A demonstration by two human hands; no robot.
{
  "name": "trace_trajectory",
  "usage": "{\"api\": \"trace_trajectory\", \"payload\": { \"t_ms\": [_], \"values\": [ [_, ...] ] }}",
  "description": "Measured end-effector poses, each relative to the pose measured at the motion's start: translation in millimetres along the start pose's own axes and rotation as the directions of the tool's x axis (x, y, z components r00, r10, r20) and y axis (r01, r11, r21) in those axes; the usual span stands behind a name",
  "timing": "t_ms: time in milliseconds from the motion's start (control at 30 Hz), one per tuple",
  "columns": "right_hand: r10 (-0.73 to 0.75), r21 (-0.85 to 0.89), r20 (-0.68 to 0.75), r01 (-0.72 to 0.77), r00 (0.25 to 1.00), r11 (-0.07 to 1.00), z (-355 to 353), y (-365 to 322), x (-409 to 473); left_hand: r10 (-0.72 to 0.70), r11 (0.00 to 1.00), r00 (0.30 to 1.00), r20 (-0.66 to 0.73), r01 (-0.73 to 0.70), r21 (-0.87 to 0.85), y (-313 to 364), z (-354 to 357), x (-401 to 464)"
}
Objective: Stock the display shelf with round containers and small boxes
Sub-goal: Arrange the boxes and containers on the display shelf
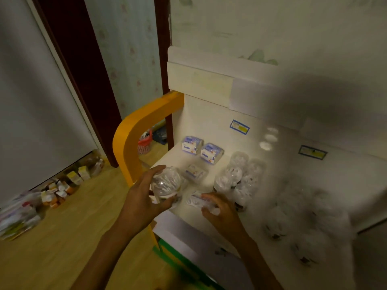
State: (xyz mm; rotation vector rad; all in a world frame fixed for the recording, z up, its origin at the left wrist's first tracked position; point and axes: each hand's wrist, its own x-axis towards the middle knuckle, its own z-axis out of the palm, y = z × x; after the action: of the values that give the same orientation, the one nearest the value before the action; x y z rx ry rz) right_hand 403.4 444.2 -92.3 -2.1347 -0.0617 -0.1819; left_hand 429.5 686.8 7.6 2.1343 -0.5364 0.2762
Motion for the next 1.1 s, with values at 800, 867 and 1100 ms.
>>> {"api": "trace_trajectory", "payload": {
  "t_ms": [800, 867, 1100],
  "values": [
    [0.13, -0.548, -0.436, -0.377, 0.89, 0.747, 8, -42, -37, 0.3, 0.943, 0.88, 0.368, -0.214, -0.256, -54, 25, 85],
    [0.153, -0.545, -0.504, -0.45, 0.85, 0.708, -9, -46, -58, 0.333, 0.928, 0.86, 0.388, -0.226, -0.296, -42, 36, 80],
    [0.158, -0.494, -0.61, -0.529, 0.776, 0.69, -62, -49, -113, 0.403, 0.892, 0.784, 0.473, -0.221, -0.394, 3, 92, 56]
  ]
}}
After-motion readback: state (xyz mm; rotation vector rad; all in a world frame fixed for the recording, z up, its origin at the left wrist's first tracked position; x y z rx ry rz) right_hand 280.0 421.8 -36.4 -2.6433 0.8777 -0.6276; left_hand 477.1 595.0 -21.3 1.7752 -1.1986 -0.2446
